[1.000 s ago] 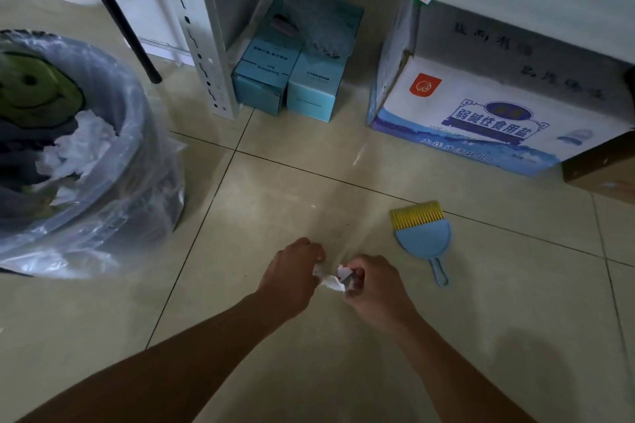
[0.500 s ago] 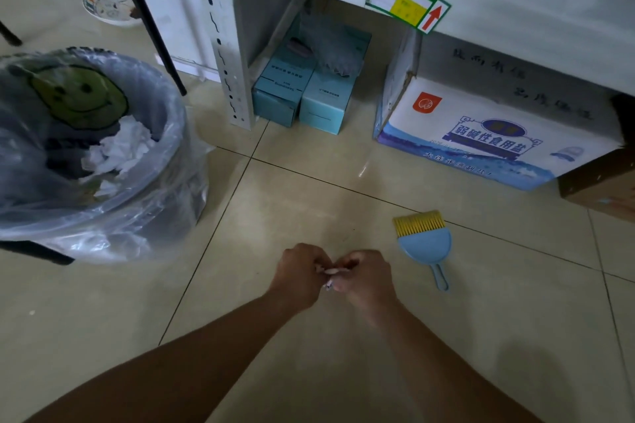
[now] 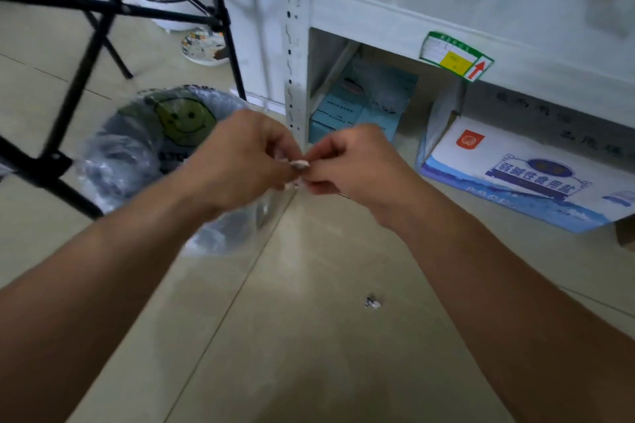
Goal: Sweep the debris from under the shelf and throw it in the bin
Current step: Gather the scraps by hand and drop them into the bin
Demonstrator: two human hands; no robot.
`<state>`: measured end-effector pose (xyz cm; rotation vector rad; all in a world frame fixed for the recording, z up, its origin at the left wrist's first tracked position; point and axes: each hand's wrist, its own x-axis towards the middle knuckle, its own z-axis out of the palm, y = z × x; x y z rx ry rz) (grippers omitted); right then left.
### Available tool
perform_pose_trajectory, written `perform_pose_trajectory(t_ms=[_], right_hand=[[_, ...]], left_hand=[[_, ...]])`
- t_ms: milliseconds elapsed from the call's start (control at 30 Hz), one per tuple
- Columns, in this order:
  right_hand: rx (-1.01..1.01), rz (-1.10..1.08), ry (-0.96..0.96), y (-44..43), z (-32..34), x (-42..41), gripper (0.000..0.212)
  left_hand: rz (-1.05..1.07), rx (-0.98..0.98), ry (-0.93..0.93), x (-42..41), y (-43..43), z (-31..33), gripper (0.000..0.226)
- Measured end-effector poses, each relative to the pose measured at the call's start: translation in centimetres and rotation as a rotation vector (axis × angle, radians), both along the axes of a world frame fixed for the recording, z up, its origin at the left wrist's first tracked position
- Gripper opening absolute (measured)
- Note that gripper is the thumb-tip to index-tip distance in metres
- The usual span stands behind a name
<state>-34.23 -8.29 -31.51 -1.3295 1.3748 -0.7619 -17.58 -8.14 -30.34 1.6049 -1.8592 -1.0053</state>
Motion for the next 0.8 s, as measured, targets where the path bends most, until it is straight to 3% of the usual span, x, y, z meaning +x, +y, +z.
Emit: perform_pose_trajectory(t_ms=[100, 167, 267, 333, 433, 533, 600, 633, 800], right_hand=[[-0.045, 0.047, 0.014, -2.7, 0.5, 5.8, 0.021], [-0.080, 0.160, 0.123, -4.1, 0.4, 9.1, 0.015], [-0.109, 0.439, 0.417, -5.3, 1.0, 11.5, 0.043], [-0.126, 0.506, 0.483, -5.9, 1.1, 11.5, 0.050], [-0.127, 0.456, 0.473, -6.1, 0.7, 9.9, 0.041], [-0.118, 0.249, 0.201, -5.2, -0.4, 6.8, 0.030], [-0.093, 0.071, 0.021, -3.6, -1.9, 3.6, 0.025], [-0.085, 0.009, 0.024, -2.5, -3.3, 1.6, 0.022], [0.053, -0.031, 0.596, 4.9, -14.1, -8.1, 0.011]], left_hand=[[0.141, 0.024, -0.059, 5.1, -1.3, 1.6, 0.010], [0.235, 0.086, -0.084, 8.1, -2.2, 1.6, 0.012], [0.265, 0.181, -0.195, 10.7, -3.1, 1.0, 0.026], [0.248, 0.213, -0.257, 11.4, -3.3, 0.7, 0.043], [0.235, 0.164, -0.262, 11.4, -3.7, 0.7, 0.043], [0.197, -0.012, -0.318, 9.8, -3.5, 0.8, 0.022], [0.133, -0.079, -0.238, 8.0, -2.7, 0.7, 0.011], [0.084, -0.077, -0.182, 6.8, -2.1, 0.5, 0.009], [-0.234, 0.056, -0.160, -0.6, 0.6, -6.7, 0.003]])
